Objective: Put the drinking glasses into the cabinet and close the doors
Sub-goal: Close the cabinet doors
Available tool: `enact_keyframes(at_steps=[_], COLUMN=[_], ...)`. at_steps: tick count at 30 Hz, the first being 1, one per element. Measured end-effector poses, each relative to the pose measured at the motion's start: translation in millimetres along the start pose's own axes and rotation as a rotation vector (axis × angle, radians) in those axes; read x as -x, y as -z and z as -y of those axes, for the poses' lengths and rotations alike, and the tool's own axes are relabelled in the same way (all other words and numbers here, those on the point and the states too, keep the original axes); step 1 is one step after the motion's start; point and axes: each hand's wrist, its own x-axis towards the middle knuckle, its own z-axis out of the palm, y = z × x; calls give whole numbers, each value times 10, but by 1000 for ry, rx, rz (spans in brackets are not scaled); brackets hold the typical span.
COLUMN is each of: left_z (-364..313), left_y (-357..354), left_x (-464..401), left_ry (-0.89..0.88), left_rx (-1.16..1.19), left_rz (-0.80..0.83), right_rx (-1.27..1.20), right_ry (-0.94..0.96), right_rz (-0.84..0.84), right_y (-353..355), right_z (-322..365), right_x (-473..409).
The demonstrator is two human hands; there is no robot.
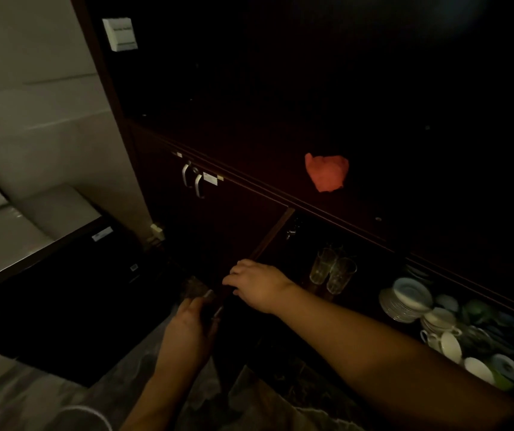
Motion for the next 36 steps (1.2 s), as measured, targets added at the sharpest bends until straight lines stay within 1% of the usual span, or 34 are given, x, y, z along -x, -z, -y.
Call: enact_keyframes(at_steps=[2,5,7,11,14,17,19,22,23,25,28,30,31,36], left_z=[-153,-412,-641,-1177,-1548,-1835,-2019,-2215,-2259,-2339,-2570,-2799,-2967,-3921], left_y=[-125,-370,-549,-909,-1201,-1425,-1569,-1717,-1762,-1849,-1923,-1930,-1935,-2140], left_x=[141,327,415,542,598,536,451,310,267,177,67,10,13,272], left_ry=[-10,-38,-77,-160,-329,-508,-603,-650,-678,-744,-766,-783,-822,-1147], left_rx=[17,60,71,104,86,30,-16,-127,-165,-213,-298,-354,-357,-336], left_rz=[30,148,197,209,191,147,143,246,258,239,244,229,241,386], right_rx=[-15,-30,-34,-24,-27,-136,-165,-225,-229,-213,-186,-135,-121,-104], right_ry=[17,21,8,-31,-118,-266,-387,-582,-644,-768,-963,-1073,-1135,-1380], right_rz=[26,48,51,57,33,-25,-53,-127,-156,-183,-236,-221,-210,-163], right_y=[-29,-98,-144,-182,-250,-287,-279,-212,-192,-169,-188,-218,-237,-317], right_z=[-87,-286,-438,-767,-993,-1116,-1213,-1296,-1316,-1332,-1319,-1282,-1249,-935], right_x=[239,664,969,1498,1845,2195,2536,3087,3277,3670,4343,4783,5014,5929])
